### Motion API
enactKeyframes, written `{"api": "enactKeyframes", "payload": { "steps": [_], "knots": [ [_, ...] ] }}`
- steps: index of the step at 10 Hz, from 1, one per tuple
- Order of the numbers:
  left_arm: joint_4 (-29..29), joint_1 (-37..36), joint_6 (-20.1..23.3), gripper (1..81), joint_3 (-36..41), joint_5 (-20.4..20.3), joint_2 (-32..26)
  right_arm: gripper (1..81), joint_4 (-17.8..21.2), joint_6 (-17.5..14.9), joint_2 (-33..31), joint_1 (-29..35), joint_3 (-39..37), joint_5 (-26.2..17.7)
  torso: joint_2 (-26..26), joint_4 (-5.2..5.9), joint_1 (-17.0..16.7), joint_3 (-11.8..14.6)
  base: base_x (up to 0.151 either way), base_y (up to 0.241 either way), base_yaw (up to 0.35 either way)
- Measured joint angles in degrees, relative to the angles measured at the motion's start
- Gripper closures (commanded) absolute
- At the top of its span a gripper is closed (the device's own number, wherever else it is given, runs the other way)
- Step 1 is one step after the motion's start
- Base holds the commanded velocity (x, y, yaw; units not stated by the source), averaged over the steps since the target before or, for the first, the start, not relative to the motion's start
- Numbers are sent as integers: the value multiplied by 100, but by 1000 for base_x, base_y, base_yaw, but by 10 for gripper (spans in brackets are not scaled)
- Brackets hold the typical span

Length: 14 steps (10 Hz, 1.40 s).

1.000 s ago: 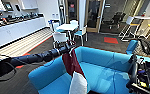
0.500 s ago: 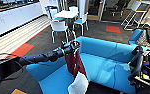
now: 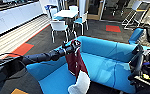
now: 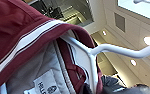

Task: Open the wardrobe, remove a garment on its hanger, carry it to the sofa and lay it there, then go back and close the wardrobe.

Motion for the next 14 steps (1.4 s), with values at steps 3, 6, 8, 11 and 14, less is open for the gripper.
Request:
{"api": "enactKeyframes", "payload": {
  "steps": [3, 6, 8, 11, 14],
  "knots": [
    [107, 293, 5, 811, -408, -168, -151, 10, -2, 0, 9, 2, -11, -2, 0, 0, 0, 0, 0, 0, 0],
    [328, 658, -9, 811, -669, -152, -701, 10, -2, 0, 13, 2, -16, 0, 0, 0, 0, 0, 0, 0, 0],
    [553, 968, -11, 811, -824, -166, -1034, 10, 0, 2, 24, 2, -16, -2, 0, 0, 0, 0, 0, 0, 0],
    [914, 1323, -26, 811, -1204, -105, -1287, 10, 0, 0, 33, 2, -28, -5, 0, 0, 0, 0, 0, 0, 0],
    [1275, 1591, -20, 811, -1646, -110, -1287, 10, 0, 2, 44, 0, -48, -2, 0, 0, 0, 0, 0, 0, 0]
  ]
}}
